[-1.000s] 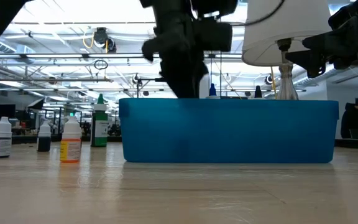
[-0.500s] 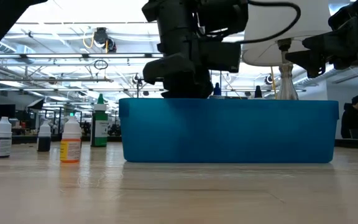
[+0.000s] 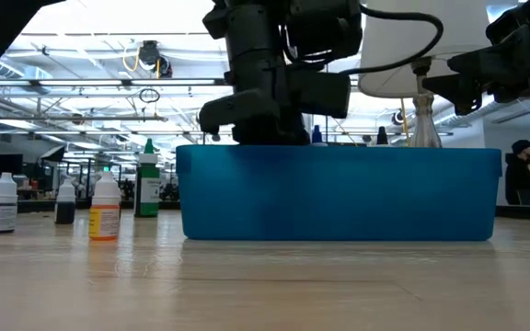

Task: Pick & Place food coloring
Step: Put the small black food coloring bottle into the blue bin

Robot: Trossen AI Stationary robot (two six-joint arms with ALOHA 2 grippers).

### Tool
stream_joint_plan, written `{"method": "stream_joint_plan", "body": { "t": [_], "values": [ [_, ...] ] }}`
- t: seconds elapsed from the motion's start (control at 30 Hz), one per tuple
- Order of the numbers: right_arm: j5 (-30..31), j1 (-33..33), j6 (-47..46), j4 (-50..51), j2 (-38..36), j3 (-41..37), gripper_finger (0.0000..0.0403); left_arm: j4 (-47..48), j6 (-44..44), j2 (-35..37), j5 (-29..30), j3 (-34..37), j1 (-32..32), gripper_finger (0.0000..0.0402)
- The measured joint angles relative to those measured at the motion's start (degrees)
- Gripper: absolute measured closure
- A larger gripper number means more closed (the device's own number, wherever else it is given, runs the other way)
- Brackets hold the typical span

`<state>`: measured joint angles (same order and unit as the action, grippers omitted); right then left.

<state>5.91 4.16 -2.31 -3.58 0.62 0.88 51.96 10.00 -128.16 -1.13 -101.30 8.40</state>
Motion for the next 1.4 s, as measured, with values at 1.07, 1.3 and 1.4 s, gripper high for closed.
{"method": "stream_joint_plan", "body": {
  "t": [1.07,1.3,1.4],
  "values": [
    [0.00,0.02,0.00,-0.02,0.02,0.00,0.0140,12.98,-2.99,18.27,-2.99,2.60,-0.17,0.0256],
    [0.00,0.02,0.00,-0.02,0.02,0.00,0.0140,7.45,-19.15,39.83,6.50,25.28,-0.11,0.0274],
    [0.00,0.00,0.00,-0.02,0.02,-0.01,0.0140,4.41,-25.76,46.68,10.65,33.49,-0.37,0.0279]
  ]
}}
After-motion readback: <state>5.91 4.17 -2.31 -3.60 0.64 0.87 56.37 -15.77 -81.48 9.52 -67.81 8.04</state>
